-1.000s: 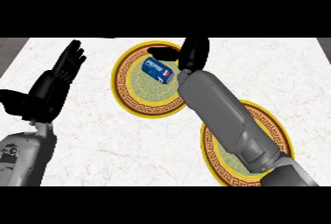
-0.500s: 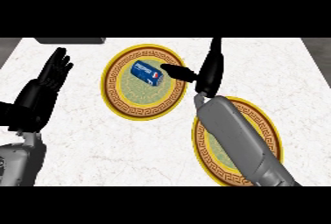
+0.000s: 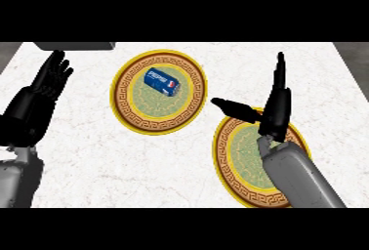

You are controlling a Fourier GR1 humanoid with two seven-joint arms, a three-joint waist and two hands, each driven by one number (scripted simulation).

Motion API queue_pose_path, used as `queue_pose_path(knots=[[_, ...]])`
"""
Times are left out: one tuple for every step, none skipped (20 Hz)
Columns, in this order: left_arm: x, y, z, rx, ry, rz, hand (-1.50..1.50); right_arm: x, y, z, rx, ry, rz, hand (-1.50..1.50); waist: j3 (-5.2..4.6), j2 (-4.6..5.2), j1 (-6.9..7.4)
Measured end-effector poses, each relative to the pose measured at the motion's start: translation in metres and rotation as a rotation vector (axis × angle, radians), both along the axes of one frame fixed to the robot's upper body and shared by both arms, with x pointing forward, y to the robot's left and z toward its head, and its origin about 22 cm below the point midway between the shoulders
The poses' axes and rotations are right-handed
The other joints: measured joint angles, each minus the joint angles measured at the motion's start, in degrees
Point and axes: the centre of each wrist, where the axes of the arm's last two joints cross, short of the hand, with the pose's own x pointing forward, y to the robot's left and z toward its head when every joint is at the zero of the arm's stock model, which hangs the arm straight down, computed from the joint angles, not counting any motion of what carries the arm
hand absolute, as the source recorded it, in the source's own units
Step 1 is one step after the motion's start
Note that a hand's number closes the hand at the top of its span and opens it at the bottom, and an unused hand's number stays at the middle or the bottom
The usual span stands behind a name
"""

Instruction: Pick the can from the plate and place it in the plate

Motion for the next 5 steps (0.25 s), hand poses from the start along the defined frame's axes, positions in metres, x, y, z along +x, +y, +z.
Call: queue_pose_path(knots=[[0.000, -0.002, 0.002, 0.001, 0.003, -0.002, 0.00, -0.004, -0.005, -0.001, -0.003, 0.002, 0.002, -1.50, 0.00, 0.02, 0.09], [0.000, -0.007, 0.001, 0.003, 0.005, -0.003, 0.00, -0.010, -0.011, 0.000, -0.011, 0.003, 0.004, -1.50, 0.01, 0.04, 0.08], [0.002, -0.006, -0.002, 0.000, 0.006, -0.004, 0.00, -0.015, -0.018, -0.001, -0.019, 0.004, 0.001, -1.50, 0.00, 0.06, 0.09], [0.003, -0.004, 0.001, 0.001, 0.006, -0.002, 0.00, -0.020, -0.024, -0.001, -0.024, 0.003, 0.000, -1.50, 0.00, 0.08, 0.12], [0.002, -0.004, 0.000, 0.002, 0.005, 0.000, 0.00, -0.025, -0.027, -0.005, -0.037, 0.005, -0.004, -1.50, 0.00, 0.09, 0.17]])
